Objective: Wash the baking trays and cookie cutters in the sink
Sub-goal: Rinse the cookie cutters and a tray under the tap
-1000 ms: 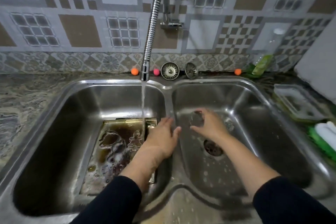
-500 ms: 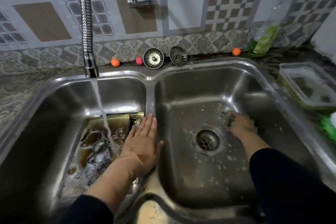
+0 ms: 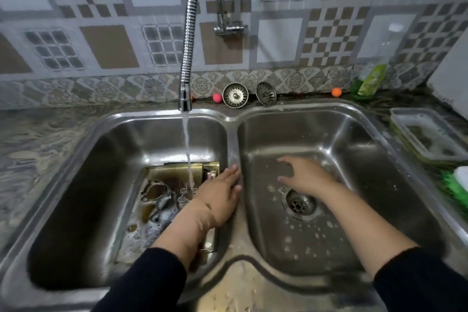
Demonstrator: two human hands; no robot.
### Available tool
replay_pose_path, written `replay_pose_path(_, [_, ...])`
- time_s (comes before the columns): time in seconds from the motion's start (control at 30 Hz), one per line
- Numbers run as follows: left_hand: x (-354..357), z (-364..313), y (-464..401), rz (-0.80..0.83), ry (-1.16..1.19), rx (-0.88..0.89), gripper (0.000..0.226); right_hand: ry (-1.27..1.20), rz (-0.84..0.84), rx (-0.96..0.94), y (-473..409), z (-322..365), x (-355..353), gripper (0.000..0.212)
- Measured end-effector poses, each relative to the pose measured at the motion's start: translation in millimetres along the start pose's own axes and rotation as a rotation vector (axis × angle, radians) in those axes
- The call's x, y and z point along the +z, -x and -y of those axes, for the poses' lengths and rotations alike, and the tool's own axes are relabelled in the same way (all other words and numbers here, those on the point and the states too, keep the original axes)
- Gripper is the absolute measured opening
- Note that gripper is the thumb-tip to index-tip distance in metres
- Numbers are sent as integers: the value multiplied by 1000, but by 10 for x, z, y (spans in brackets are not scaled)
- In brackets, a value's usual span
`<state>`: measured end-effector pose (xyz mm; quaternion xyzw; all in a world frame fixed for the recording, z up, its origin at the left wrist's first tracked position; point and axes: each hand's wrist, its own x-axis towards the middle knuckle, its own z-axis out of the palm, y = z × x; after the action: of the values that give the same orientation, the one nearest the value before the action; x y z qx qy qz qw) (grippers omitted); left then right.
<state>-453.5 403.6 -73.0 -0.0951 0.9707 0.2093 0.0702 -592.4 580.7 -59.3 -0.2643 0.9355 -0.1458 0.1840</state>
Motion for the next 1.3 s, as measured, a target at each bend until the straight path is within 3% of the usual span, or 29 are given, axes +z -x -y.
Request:
replay_pose_path(0.13, [-42, 393, 330, -75, 265, -130, 36, -37, -92, -295, 186, 804, 80, 48])
replay_pose_path(0.2, [-7, 684, 428, -15, 250, -283, 34, -30, -130, -405, 187, 1135, 277, 40])
replay_pose_path(0.27, [22, 943, 467, 116, 115, -362, 38, 40, -40, -456, 150, 1419, 576, 38])
replay_pose_path(0.37, [76, 1143, 505, 280, 36, -381, 43, 288, 159, -442, 19, 1695, 1089, 47])
replay_pose_path(0.5, [212, 1305, 521, 345, 5, -375, 46, 409, 141, -412, -146, 1851, 1464, 57])
replay_pose_path(0.67, [196, 1391, 502, 371, 115, -412, 45, 284, 69, -277, -228, 1869, 1602, 29])
replay_pose_path(0.77, [129, 1359, 492, 213, 311, -504, 47, -205, 65, -70, -228, 1884, 1469, 8])
replay_pose_path(0.87, [0, 1169, 472, 103, 949, -621, 52, -635, 69, 33, -113, 1854, 1209, 5])
replay_pose_path(0.93, [-88, 1036, 409, 116, 1353, -653, 46, -745, 128, 11, 27, 1825, 1100, 8])
replay_pose_path(0.97, [-115, 983, 361, 118, 1440, -668, 42, -743, 128, -16, 88, 1798, 1078, 10])
replay_pose_path(1.13, [-128, 841, 208, 82, 1518, -637, 31, -569, -32, -115, 208, 1626, 1062, 24])
replay_pose_path(1.3, [-59, 776, 247, 5, 1515, -527, 37, -582, -47, -77, 320, 1607, 992, 16])
